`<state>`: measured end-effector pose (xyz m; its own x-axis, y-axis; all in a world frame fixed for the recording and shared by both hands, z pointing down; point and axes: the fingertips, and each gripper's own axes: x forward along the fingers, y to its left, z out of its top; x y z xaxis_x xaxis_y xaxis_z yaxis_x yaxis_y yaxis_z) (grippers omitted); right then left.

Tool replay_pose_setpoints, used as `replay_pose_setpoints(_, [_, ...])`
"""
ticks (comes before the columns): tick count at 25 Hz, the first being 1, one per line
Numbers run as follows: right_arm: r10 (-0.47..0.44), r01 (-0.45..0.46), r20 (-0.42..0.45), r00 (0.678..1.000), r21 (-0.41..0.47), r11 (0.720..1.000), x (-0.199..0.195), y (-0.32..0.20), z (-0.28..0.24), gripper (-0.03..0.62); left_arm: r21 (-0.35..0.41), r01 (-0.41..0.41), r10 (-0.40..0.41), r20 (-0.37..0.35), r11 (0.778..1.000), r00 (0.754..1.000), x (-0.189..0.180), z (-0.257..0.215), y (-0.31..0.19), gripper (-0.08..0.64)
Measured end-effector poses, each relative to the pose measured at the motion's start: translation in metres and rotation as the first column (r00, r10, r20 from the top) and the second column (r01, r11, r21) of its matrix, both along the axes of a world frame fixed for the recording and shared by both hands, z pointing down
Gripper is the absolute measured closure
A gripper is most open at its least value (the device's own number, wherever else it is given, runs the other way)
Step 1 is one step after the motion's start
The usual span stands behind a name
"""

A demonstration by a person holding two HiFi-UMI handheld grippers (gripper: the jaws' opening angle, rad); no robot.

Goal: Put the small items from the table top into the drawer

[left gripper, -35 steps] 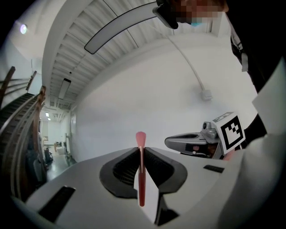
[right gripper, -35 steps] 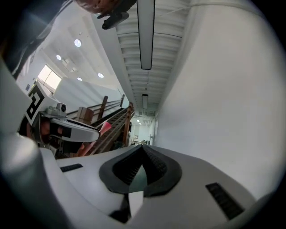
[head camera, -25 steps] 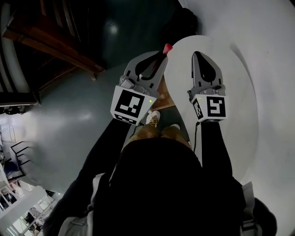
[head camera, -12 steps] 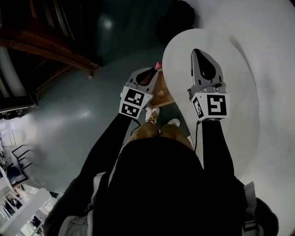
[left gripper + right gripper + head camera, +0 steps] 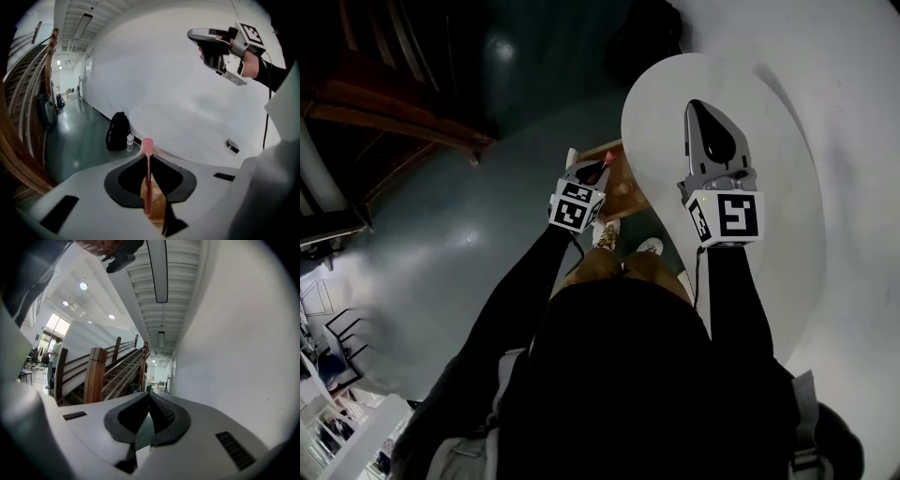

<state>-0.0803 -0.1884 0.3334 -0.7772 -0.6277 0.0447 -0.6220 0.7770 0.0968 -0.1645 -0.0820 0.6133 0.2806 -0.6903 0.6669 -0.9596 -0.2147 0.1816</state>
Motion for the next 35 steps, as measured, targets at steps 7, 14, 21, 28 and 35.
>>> replay_pose_setpoints(7, [0.030,-0.030,0.001,1.000,-0.006,1.000,0.004,-0.002,-0.001,0.566,-0.077,0.000,0.001,0.018,0.997,1.000,-0.009,0.026,0.007,0.506])
replay_pose_setpoints(14, [0.038,-0.038,-0.001,0.999,0.006,0.999,0.007,-0.002,-0.001,0.566,-0.081,-0.023,0.026,0.039,0.996,0.999,-0.011,0.032,0.009,0.360])
replay_pose_setpoints(21, [0.053,-0.053,0.004,0.999,0.006,0.999,0.008,0.002,-0.005,0.566,-0.081,-0.035,0.039,0.045,0.996,0.998,-0.011,0.032,0.012,0.360])
replay_pose_setpoints(28, [0.070,-0.070,0.007,0.998,0.010,0.997,0.012,0.004,-0.005,0.566,0.048,-0.014,0.012,0.046,0.999,0.999,-0.017,-0.011,-0.006,0.360])
replay_pose_setpoints(35, [0.063,-0.063,0.009,0.998,0.053,0.997,0.007,0.012,-0.016,0.566,0.330,-0.022,0.006,0.049,0.944,0.999,-0.025,-0.131,-0.043,0.361])
